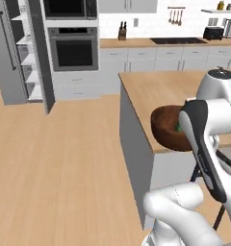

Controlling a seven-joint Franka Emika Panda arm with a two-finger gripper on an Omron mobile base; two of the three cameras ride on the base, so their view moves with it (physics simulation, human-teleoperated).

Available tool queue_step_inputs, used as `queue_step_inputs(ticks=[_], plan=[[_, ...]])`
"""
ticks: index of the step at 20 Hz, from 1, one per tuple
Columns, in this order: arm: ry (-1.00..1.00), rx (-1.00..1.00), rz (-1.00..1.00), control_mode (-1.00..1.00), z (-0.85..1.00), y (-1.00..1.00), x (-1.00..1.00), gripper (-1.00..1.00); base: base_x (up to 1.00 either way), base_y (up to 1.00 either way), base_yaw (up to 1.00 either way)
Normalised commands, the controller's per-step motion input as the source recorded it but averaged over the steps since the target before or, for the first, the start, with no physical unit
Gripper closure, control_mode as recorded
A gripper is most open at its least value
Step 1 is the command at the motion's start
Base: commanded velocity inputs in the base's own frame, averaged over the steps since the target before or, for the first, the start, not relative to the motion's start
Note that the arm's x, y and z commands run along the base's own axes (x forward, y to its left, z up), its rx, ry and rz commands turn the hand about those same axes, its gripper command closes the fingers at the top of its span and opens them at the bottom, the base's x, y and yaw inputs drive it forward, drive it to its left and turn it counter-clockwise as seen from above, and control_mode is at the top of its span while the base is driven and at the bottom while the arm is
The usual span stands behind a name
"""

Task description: Pick the chicken drumstick and broccoli from their plates and place them in the bowl. Then put the bowl in the fridge.

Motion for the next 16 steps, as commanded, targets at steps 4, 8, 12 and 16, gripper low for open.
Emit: queue_step_inputs(ticks=[4,8,12,16], plan=[[0.0,0.0,0.0,1.0,0.0,0.0,0.0,1.0,0.63,1.0,0.0],[0.0,0.0,0.0,1.0,0.0,0.0,0.0,1.0,0.45,1.0,0.0],[0.0,0.0,0.0,1.0,0.0,0.0,0.0,1.0,0.52,1.0,0.0],[0.0,0.0,0.0,1.0,0.0,0.0,0.0,1.0,0.96,1.0,-0.03]])
